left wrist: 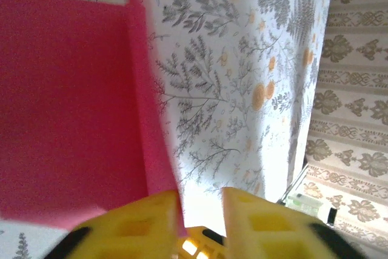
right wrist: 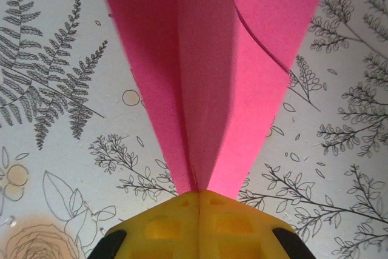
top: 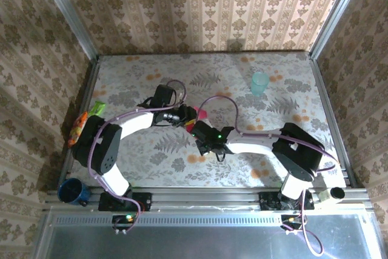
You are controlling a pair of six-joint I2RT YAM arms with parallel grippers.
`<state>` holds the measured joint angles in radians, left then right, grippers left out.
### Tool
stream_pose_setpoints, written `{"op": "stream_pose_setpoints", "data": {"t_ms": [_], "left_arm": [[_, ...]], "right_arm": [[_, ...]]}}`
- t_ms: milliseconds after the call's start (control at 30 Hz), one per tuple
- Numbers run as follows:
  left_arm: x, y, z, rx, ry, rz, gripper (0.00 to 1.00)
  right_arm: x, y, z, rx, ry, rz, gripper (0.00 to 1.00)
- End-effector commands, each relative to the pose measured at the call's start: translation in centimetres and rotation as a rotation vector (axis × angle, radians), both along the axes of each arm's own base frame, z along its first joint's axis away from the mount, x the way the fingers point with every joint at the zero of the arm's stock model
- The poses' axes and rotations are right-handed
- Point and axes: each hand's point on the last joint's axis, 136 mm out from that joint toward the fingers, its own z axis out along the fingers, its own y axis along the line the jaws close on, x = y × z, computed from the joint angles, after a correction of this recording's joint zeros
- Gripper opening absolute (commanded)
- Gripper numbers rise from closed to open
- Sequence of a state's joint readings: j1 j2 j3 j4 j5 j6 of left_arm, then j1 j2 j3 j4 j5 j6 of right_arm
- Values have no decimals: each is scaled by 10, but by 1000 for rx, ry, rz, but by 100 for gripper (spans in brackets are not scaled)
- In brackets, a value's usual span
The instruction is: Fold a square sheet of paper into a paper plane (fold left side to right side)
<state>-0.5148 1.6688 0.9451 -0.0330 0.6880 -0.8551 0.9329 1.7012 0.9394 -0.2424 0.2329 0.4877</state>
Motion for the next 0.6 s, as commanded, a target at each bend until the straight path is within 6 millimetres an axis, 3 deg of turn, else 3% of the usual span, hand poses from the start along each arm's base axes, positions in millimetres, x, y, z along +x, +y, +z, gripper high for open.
{"op": "stream_pose_setpoints", "data": {"t_ms": [0, 67, 133, 267, 567], "left_arm": [[10, 8, 39, -36, -98, -10, 36], [12, 15, 46, -42, -122, -2, 40], [23, 34, 52, -44, -141, 45, 41], [21, 52, 47, -22, -142, 61, 42], [-3, 45, 13, -9, -84, 17, 42]], "right_arm": [[-5, 17, 14, 184, 58, 64, 0], [-6, 18, 16, 260, 90, 75, 0], [-6, 19, 17, 327, 131, 85, 0], [-8, 22, 16, 458, 216, 108, 0], [-6, 27, 9, 647, 326, 129, 0]]}}
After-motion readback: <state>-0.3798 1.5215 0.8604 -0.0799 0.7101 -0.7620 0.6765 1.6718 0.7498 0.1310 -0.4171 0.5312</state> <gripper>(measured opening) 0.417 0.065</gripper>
